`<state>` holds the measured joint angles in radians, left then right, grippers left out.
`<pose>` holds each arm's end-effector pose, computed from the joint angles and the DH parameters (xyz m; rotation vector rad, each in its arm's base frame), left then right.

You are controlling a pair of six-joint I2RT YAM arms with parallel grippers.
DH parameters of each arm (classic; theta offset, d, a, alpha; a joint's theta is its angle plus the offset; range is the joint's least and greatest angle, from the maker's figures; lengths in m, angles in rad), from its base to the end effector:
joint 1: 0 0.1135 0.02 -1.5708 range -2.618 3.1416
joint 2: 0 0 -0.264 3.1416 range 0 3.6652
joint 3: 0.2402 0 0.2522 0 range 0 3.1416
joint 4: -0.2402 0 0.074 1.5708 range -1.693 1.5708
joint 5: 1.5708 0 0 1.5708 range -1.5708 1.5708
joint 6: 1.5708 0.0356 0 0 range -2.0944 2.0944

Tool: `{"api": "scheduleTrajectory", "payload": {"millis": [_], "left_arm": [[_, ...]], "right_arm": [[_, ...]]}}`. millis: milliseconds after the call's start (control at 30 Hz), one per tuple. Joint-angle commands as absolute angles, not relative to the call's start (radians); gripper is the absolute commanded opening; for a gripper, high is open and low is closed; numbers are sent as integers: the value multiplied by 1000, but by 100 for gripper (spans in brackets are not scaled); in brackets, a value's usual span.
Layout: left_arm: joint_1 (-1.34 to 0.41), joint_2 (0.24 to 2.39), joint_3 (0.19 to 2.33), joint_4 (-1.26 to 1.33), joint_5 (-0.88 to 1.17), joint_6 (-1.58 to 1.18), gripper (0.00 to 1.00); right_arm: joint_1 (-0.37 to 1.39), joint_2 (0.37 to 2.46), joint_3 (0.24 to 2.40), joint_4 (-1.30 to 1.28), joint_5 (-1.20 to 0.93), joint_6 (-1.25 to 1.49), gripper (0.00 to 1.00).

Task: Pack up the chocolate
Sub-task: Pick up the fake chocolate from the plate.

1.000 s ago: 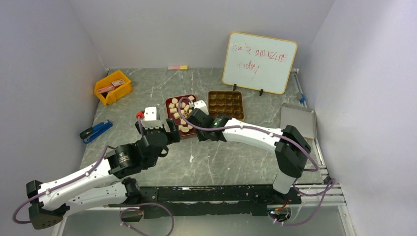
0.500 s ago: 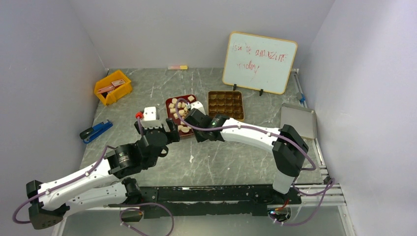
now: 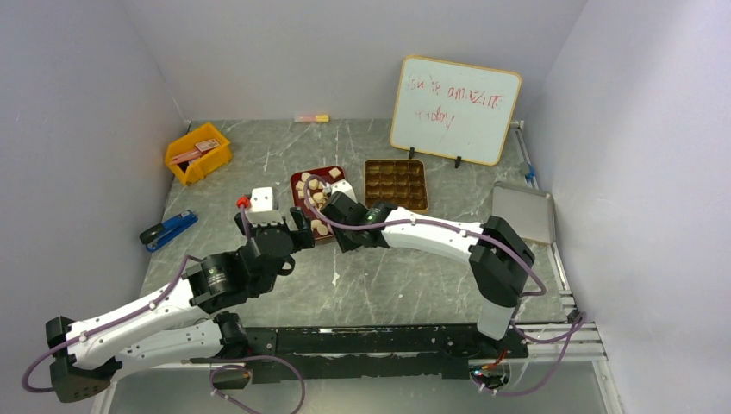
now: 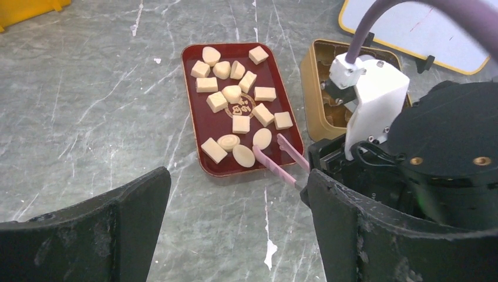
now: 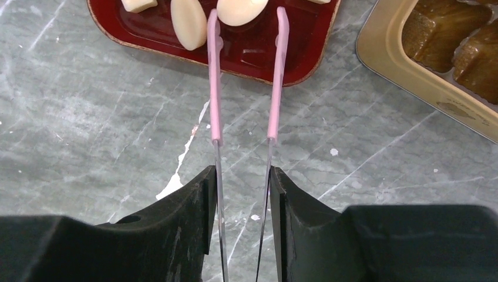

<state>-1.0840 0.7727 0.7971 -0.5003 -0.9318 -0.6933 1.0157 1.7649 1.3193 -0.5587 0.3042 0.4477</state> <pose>0.0997 -0.1272 0.3201 -0.1892 1.8469 -0.2772 0.2071 0.3137 0.2300 -0.5972 2.4465 0.2023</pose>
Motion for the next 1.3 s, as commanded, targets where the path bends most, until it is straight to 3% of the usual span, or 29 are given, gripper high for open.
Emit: {"api": "scheduleTrajectory", "payload": {"millis": [0, 433, 800, 1267], "left_arm": [[-1089, 762, 814, -504, -960, -697, 91], [-1089, 766, 806, -496, -973, -690, 92], [-1089, 770, 792, -485, -977, -689, 92], [-1089, 777, 809, -500, -976, -699, 92]], "right_arm": [[1016, 1789, 1365, -521, 301, 425, 41], [1008, 1846, 1405, -509, 299, 407, 40], [1003, 1837, 1388, -514, 311, 422, 17], [1003, 1739, 1396, -535, 326, 431, 6]]}}
